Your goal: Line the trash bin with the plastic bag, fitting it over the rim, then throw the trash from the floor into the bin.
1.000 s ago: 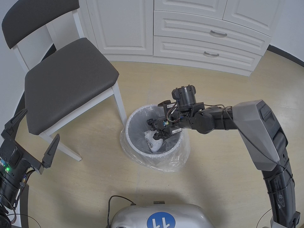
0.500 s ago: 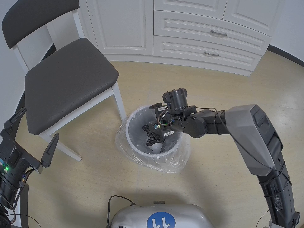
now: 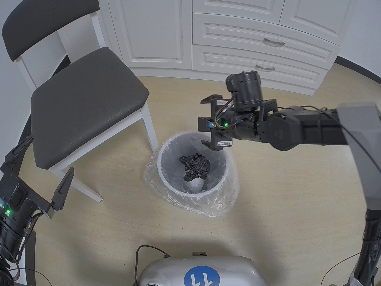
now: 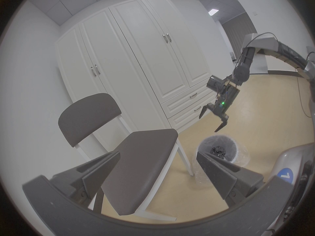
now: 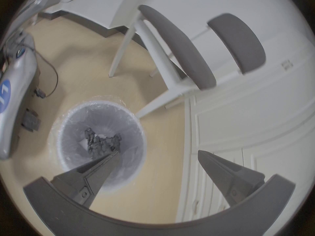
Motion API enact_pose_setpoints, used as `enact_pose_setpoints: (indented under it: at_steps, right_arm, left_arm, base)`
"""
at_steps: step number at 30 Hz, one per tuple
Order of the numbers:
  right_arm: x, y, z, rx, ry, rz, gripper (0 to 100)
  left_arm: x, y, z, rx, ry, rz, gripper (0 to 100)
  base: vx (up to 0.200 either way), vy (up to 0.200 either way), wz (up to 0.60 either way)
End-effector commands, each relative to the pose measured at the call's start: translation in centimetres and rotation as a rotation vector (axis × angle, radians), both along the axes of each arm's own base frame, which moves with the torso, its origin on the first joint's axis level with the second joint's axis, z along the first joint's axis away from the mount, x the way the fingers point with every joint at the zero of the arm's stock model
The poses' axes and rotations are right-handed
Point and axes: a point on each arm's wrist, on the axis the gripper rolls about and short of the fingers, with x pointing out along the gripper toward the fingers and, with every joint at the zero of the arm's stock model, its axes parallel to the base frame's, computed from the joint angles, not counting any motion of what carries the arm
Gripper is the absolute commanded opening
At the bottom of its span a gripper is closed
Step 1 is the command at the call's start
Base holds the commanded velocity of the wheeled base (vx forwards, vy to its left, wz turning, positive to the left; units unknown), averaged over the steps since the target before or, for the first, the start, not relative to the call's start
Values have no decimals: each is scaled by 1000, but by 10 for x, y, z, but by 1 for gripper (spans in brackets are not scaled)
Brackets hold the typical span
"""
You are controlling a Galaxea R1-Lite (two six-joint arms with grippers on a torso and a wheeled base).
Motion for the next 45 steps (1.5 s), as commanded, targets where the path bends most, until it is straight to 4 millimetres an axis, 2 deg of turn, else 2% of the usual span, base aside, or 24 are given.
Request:
enact_pose_setpoints:
  at_steps: [1, 3, 4, 5, 6, 7, 8, 12, 13, 14, 15, 18, 21, 24, 28, 30, 31, 32, 33, 34, 36, 38, 45]
  right_arm:
    - [-93, -60, 72, 373, 75, -226, 100]
    - [-112, -78, 74, 479, 123, -298, 100]
    - [-112, -78, 74, 479, 123, -298, 100]
    - [-130, -94, 75, 588, 163, -373, 100]
    - [-130, -94, 75, 588, 163, -373, 100]
    - [-151, -112, 75, 738, 198, -466, 100]
    - [-158, -121, 75, 807, 207, -513, 100]
    - [-172, -152, 61, 1022, 252, -690, 100]
    - [-174, -154, 60, 1037, 256, -701, 100]
    - [-180, -170, 51, 1104, 267, -771, 100]
    - [-183, -176, 47, 1123, 267, -800, 100]
    - [-194, -205, 36, 1215, 231, -913, 100]
    - [-201, -223, 28, 1320, 178, -961, 100]
    - [-205, -234, 22, 1431, 123, -972, 100]
    - [-222, -246, 5, 1545, 56, -977, 100]
    - [-243, -251, -5, 1568, 28, -951, 100]
    - [-243, -251, -5, 1568, 28, -951, 100]
    - [-260, -254, -10, 1595, -3, -918, 100]
    - [-268, -256, -12, 1607, -15, -903, 100]
    - [-268, -256, -12, 1607, -15, -903, 100]
    - [-291, -260, -16, 1637, -46, -867, 100]
    - [-305, -262, -18, 1660, -74, -832, 100]
    - [-357, -273, -28, 1702, -261, -711, 100]
  left_arm:
    - [5, 1, 12, -117, -14, -2, 100]
    - [10, 5, 18, -208, -14, 19, 100]
    - [10, 5, 18, -208, -14, 19, 100]
    - [16, 9, 19, -285, 2, 36, 100]
    - [16, 9, 19, -285, 2, 36, 100]
    - [25, 13, 15, -343, 44, 52, 100]
    - [28, 14, 13, -361, 57, 63, 100]
    - [32, 14, 14, -396, 70, 55, 100]
    - [32, 14, 14, -399, 69, 54, 100]
    - [34, 13, 18, -424, 60, 44, 100]
    - [35, 13, 20, -434, 58, 37, 100]
    - [38, 14, 28, -492, 39, 7, 100]
    - [40, 19, 34, -556, 19, 19, 100]
    - [41, 23, 35, -578, 12, 36, 100]
    - [35, 25, 33, -583, 7, 50, 100]
    - [24, 26, 35, -583, -21, 46, 100]
    - [24, 26, 35, -583, -21, 46, 100]
    - [15, 28, 36, -583, -43, 45, 100]
    - [13, 30, 34, -581, -45, 66, 100]
    - [13, 30, 34, -581, -45, 66, 100]
    - [11, 40, 25, -574, -33, 161, 100]
    - [8, 43, 19, -575, -25, 197, 100]
    - [-24, 44, 9, -584, -57, 189, 100]
  base:
    - [0, 0, 0]
    - [0, 0, 0]
    - [0, 0, 0]
    - [0, 0, 0]
    - [0, 0, 0]
    - [0, 0, 0]
    - [0, 0, 0]
    - [0, 0, 0]
    - [0, 0, 0]
    - [0, 0, 0]
    - [0, 0, 0]
    - [0, 0, 0]
    - [0, 0, 0]
    - [0, 0, 0]
    - [0, 0, 0]
    - [0, 0, 0]
    - [0, 0, 0]
    - [0, 0, 0]
    - [0, 0, 0]
    - [0, 0, 0]
    - [0, 0, 0]
    - [0, 0, 0]
    - [0, 0, 0]
